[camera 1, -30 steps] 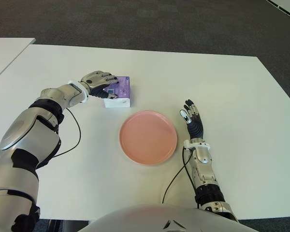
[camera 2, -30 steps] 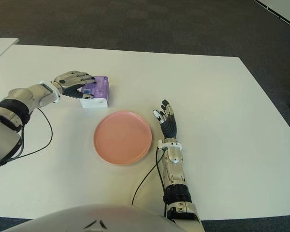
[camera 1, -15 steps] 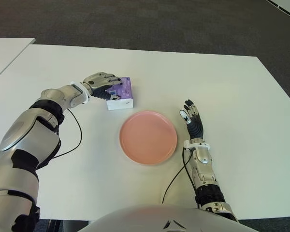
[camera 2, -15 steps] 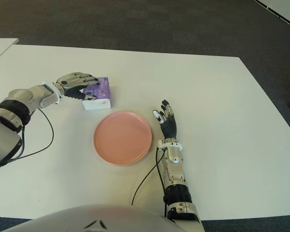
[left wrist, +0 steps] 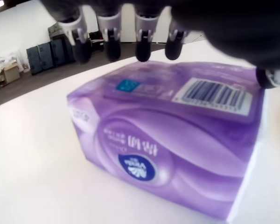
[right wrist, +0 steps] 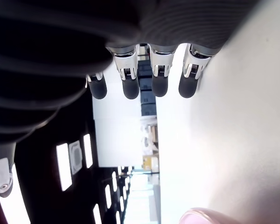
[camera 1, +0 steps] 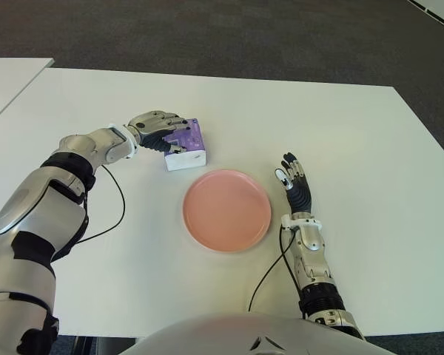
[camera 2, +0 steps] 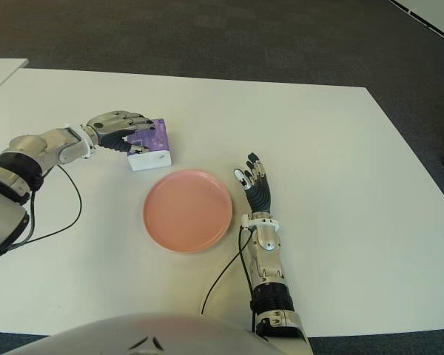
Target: Put the tissue paper into the plate.
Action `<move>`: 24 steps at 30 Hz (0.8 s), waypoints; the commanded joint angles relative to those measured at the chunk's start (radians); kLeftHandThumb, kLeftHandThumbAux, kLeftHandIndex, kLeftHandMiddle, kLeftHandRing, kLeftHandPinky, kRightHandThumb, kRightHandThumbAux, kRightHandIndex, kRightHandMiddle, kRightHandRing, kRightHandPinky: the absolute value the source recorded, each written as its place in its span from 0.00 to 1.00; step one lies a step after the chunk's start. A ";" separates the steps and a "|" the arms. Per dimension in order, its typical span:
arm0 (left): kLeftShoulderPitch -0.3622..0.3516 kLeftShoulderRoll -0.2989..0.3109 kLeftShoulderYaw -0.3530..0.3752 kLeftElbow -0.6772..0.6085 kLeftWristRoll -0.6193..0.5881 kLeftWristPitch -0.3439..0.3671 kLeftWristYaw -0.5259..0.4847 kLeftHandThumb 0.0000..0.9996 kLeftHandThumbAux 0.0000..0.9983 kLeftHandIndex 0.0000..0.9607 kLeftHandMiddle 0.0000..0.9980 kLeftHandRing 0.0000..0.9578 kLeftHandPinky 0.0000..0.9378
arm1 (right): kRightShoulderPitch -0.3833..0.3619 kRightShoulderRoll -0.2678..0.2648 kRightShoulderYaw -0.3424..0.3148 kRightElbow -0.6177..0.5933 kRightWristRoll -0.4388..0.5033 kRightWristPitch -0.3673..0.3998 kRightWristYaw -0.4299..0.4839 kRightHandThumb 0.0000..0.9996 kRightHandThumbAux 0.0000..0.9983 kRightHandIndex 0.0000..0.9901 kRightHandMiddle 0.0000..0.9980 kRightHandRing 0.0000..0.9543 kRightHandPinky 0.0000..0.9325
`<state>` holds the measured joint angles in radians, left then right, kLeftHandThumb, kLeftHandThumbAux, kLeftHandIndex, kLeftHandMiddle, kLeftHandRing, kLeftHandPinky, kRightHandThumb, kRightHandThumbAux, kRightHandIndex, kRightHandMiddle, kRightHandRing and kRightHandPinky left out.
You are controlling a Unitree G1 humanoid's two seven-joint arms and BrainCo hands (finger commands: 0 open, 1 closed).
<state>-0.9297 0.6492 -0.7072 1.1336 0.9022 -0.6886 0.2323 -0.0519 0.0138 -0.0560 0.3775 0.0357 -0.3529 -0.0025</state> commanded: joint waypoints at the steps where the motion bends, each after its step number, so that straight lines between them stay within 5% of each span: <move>1: 0.025 0.023 0.016 -0.029 -0.013 -0.015 -0.042 0.38 0.09 0.00 0.00 0.00 0.00 | 0.040 0.003 0.003 0.027 -0.002 0.048 0.002 0.38 0.50 0.00 0.00 0.00 0.00; 24: 0.072 0.098 0.132 -0.230 -0.108 -0.062 -0.256 0.40 0.11 0.00 0.00 0.00 0.00 | 0.042 0.013 0.005 0.024 0.004 0.052 0.002 0.40 0.52 0.00 0.00 0.00 0.00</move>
<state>-0.8877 0.7391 -0.5767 0.9145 0.7909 -0.7517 -0.0004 -0.0446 0.0215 -0.0515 0.3650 0.0381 -0.3442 -0.0016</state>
